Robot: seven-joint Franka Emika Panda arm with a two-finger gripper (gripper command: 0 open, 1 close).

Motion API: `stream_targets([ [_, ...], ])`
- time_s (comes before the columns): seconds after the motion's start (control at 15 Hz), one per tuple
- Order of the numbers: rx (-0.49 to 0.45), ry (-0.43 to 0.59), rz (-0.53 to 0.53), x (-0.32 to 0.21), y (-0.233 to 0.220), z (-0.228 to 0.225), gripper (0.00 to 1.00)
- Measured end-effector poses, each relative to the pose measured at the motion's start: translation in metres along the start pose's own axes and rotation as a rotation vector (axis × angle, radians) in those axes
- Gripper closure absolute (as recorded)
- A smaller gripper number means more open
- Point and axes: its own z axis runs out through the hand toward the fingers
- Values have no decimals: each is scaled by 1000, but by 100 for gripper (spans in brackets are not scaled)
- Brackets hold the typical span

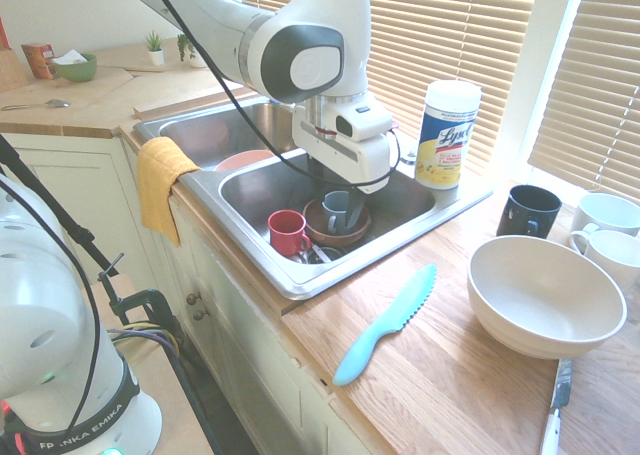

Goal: Put the knife into the sink

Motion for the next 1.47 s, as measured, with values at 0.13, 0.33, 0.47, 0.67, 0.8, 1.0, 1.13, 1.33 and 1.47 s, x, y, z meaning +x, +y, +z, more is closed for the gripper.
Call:
stream_targets([
  [0.13, -1, -1, 0, 0, 0, 1, 0],
  [0.33, 12, 9, -53, 4, -1, -6, 0],
  [0.47, 19, -2, -172, 12, 7, -18, 0],
  [0.67, 33, -7, -348, 30, 38, -41, 0],
  [0.8, 38, -13, -396, 45, 70, -50, 0],
  [1.0, 15, -10, -394, 62, 118, -43, 0],
  [1.13, -9, -2, -372, 70, 145, -31, 0],
  [1.33, -23, 6, -342, 71, 174, -8, 0],
  [1.47, -17, 6, -324, 70, 183, 1, 0],
])
